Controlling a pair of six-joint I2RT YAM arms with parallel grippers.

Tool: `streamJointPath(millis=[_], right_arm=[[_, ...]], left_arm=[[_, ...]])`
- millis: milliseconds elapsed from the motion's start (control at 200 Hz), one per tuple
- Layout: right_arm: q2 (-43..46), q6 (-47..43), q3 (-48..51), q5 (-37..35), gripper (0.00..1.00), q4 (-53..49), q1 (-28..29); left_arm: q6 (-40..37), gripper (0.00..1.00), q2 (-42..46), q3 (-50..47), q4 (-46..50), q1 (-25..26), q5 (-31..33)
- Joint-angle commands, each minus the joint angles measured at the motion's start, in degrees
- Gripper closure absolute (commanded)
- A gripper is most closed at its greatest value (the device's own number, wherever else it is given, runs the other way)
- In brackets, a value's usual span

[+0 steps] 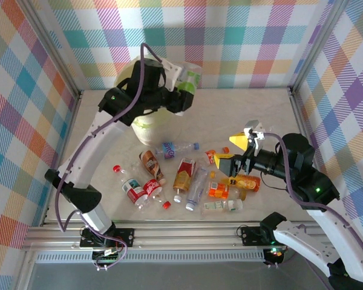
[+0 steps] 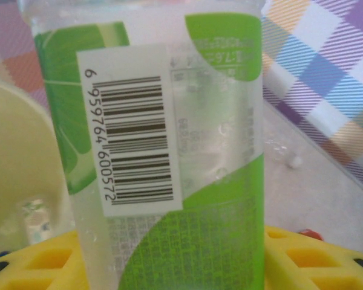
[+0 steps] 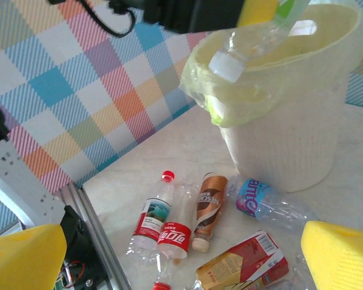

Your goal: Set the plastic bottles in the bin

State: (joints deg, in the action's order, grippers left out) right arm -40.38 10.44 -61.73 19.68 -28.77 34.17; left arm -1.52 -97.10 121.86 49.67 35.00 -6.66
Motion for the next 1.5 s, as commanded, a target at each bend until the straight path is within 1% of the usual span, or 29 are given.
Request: streamJointPath(millis=[0, 245, 410, 625, 820, 1020, 1295, 1495], right_arm=[[1.2, -1.6, -1.5, 3.2, 0.00, 2.5, 0.4], [1.8, -0.8, -0.7, 2.2, 0.00, 6.8, 0.4], [1.2, -0.2, -0.6, 2.0, 0.00, 6.8, 0.4], [1.1, -0.2, -0.8, 1.2, 0.00, 5.7, 0.4], [0.4, 0.1, -0.9, 0.8, 0.00, 5.1, 0.4], [-0.8, 1.1, -0.8, 0.1, 0.00, 4.5, 0.4], [-0.9, 1.5, -0.5, -1.7, 0.00, 2.8, 0.4], [-0.8, 1.6, 0.2, -3.0, 0.00, 2.4, 0.4]], left_arm=[[-3.7, 0.45, -1.8, 4.7, 3.3, -3.4, 2.2], [-5.5, 0.46, -4.8, 7.9, 3.6, -9.7, 1.5], [-8.3, 0.46, -7.1, 8.3, 2.6, -12.1, 3.8], [-9.9, 0.47, -11.3, 10.2, 4.3, -15.1, 3.3], [-12.5, 0.47, -13.9, 10.1, 6.4, -16.2, 3.6], [-13.4, 0.46, -16.6, 10.1, 8.5, -16.6, 1.3], [-12.9, 0.46, -20.2, 9.7, 11.0, -17.3, -0.4], [-12.5, 0.44, -22.2, 9.7, 12.5, -17.5, -1.2]])
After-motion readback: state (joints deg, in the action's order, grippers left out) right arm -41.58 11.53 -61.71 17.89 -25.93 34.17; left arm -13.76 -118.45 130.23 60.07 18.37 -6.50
